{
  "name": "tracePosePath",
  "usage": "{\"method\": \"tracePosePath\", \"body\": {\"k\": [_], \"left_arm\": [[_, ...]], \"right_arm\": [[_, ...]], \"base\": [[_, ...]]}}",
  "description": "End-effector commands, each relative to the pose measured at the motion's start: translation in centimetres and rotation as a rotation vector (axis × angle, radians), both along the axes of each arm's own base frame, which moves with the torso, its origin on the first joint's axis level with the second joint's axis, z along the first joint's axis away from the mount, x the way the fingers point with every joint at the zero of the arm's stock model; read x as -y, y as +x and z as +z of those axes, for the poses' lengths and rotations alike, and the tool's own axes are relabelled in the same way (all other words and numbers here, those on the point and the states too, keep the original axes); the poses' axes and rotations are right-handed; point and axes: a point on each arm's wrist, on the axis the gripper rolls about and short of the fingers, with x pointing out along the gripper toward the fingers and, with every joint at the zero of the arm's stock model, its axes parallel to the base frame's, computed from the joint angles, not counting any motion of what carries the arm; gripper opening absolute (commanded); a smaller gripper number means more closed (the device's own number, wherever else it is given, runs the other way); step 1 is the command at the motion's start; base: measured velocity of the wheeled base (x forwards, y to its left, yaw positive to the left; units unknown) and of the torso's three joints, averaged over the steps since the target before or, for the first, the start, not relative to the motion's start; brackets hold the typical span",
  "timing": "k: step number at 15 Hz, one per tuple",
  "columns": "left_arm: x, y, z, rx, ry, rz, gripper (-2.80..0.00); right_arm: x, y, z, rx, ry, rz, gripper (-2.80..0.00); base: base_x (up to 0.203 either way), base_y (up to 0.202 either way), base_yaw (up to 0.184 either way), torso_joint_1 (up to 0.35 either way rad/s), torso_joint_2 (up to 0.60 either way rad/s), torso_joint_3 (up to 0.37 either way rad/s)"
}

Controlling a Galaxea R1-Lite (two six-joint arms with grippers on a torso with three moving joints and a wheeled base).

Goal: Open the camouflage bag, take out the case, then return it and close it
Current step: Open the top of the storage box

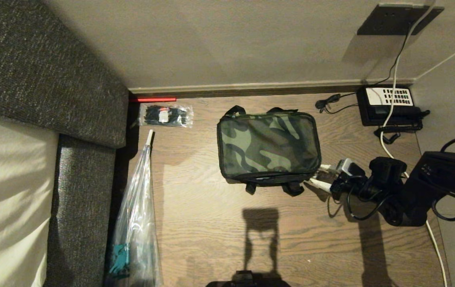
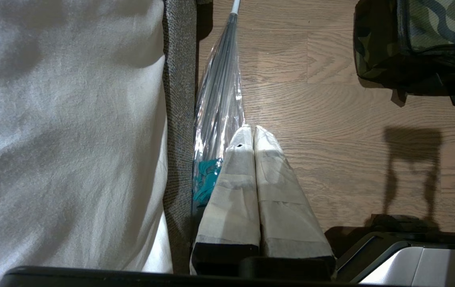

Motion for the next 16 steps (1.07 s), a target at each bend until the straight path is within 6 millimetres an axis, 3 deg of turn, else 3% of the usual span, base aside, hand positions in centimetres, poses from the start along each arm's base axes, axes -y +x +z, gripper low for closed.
{"method": "tracePosePath", "body": {"k": [1, 8, 16], "left_arm": [[0.0, 0.0, 0.0, 0.001, 0.0, 0.001, -2.8], [0.0, 0.0, 0.0, 0.001, 0.0, 0.001, -2.8], [0.0, 0.0, 0.0, 0.001, 0.0, 0.001, -2.8]], "right_arm": [[0.0, 0.0, -0.1, 0.011, -0.004, 0.006, -2.8], [0.3, -0.6, 0.3, -0.006, -0.001, -0.003, -2.8], [1.9, -3.0, 3.0, -0.186, 0.024, -0.05, -2.8]], "base": [[0.0, 0.0, 0.0, 0.0, 0.0, 0.0], [0.0, 0.0, 0.0, 0.0, 0.0, 0.0], [0.0, 0.0, 0.0, 0.0, 0.0, 0.0]]}}
